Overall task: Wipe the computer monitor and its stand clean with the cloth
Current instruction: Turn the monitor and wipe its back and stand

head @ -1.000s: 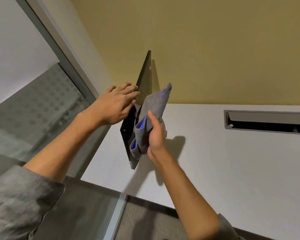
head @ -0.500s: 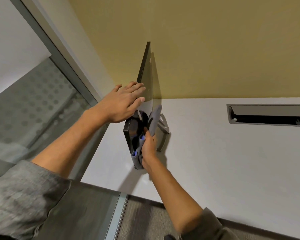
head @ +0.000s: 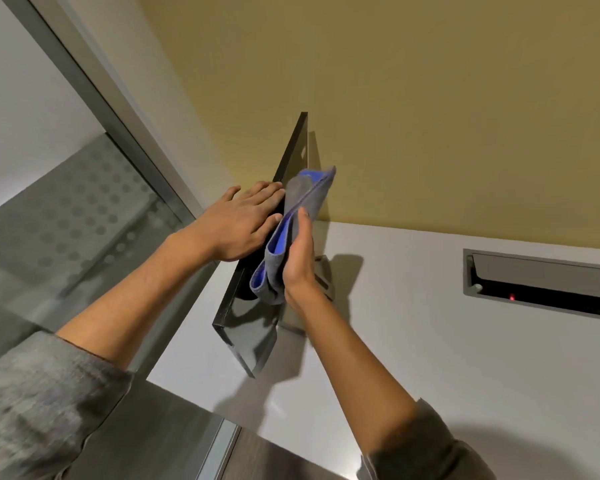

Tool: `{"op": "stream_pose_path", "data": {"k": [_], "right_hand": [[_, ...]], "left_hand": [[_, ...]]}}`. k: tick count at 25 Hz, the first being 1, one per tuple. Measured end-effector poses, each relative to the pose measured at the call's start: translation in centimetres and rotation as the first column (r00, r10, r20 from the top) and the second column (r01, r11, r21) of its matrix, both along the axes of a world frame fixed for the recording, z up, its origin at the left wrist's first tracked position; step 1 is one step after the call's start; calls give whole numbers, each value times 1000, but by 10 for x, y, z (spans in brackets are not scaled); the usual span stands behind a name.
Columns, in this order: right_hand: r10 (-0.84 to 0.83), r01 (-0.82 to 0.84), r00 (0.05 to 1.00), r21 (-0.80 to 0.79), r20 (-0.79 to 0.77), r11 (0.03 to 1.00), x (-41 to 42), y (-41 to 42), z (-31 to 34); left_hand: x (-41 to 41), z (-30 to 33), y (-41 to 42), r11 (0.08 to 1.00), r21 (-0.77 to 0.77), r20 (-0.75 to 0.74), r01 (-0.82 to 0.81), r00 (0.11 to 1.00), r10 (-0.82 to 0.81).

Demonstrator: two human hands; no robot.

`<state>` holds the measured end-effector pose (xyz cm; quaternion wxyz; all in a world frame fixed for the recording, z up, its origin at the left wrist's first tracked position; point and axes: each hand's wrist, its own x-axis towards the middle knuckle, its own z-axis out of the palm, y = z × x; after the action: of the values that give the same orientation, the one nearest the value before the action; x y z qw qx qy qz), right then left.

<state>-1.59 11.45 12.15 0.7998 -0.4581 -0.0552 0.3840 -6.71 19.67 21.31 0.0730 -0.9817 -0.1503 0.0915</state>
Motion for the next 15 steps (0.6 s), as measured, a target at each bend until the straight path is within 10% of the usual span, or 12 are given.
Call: {"op": "stream_pose_path", "data": {"k": [7,12,15], "right_hand": [[247,-165,945,-340,212,926,32,28,-49],[270,-330,942,-416,-198,847,19,7,-112],[194,-247,967,-416,-166,875,24,-8,-97]], "left_hand": [[24,-11,-2,992,25,-2,-120,993,120],[26,-18,-6,991,16,50,-135,990,135],[29,-19,3,992,2,49,-126,991,125]]}}
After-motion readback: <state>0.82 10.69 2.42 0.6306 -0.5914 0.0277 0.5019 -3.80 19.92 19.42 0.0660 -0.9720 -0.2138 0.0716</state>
